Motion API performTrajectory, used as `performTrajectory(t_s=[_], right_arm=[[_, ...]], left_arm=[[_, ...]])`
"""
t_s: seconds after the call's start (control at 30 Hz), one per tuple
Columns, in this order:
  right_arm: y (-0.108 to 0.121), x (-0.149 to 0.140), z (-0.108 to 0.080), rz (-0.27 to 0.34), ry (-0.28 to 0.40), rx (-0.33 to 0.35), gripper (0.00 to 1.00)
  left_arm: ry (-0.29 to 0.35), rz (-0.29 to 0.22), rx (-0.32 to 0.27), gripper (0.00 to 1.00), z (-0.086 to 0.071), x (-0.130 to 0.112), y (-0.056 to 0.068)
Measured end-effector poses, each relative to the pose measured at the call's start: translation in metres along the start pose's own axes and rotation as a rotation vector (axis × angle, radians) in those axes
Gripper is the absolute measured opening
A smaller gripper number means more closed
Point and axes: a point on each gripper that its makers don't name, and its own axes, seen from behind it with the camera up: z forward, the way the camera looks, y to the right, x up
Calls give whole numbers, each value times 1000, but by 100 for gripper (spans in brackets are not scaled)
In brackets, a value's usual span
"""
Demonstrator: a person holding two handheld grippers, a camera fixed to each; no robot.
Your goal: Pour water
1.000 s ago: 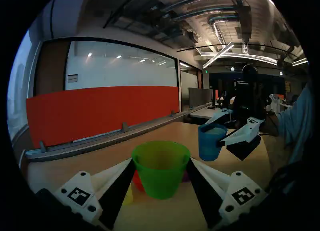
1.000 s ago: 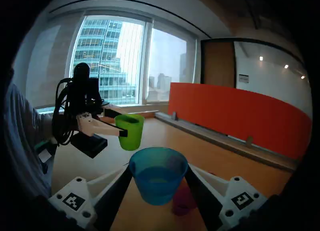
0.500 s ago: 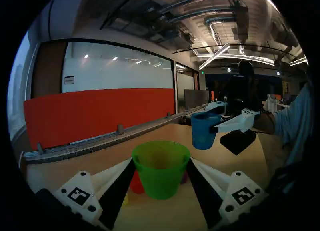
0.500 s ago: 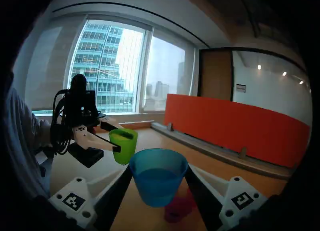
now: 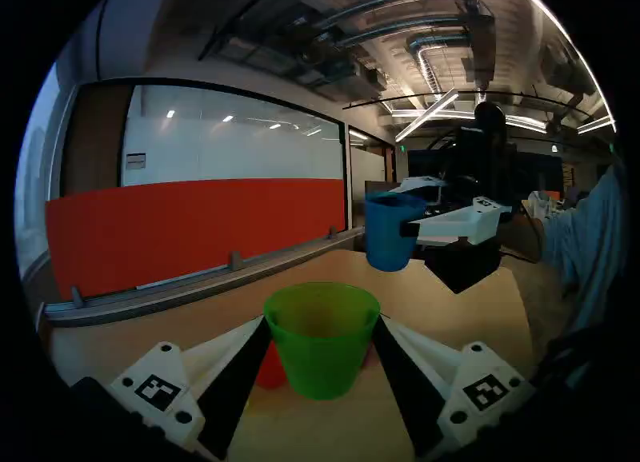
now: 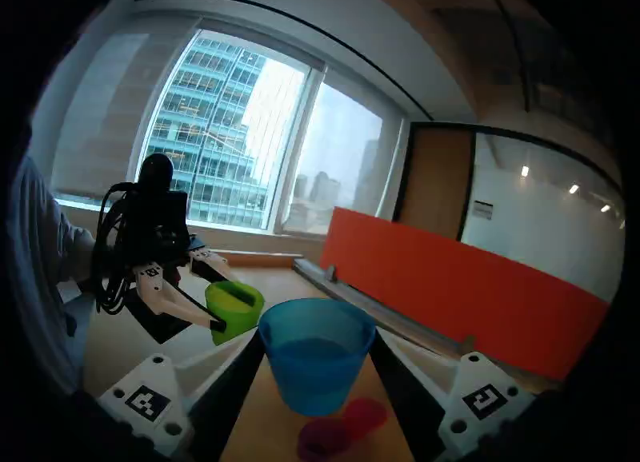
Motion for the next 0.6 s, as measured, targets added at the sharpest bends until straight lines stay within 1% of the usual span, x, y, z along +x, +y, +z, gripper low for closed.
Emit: performTrajectory(t_s=[0.27,0.6], right_arm=[[10,21,8,-121,5,-11,91],[12,41,19,-261,13,-9,91]], left_arm=[[3,-1,-1,87,3,1,2],[2,2,-7,87,9,1,7]])
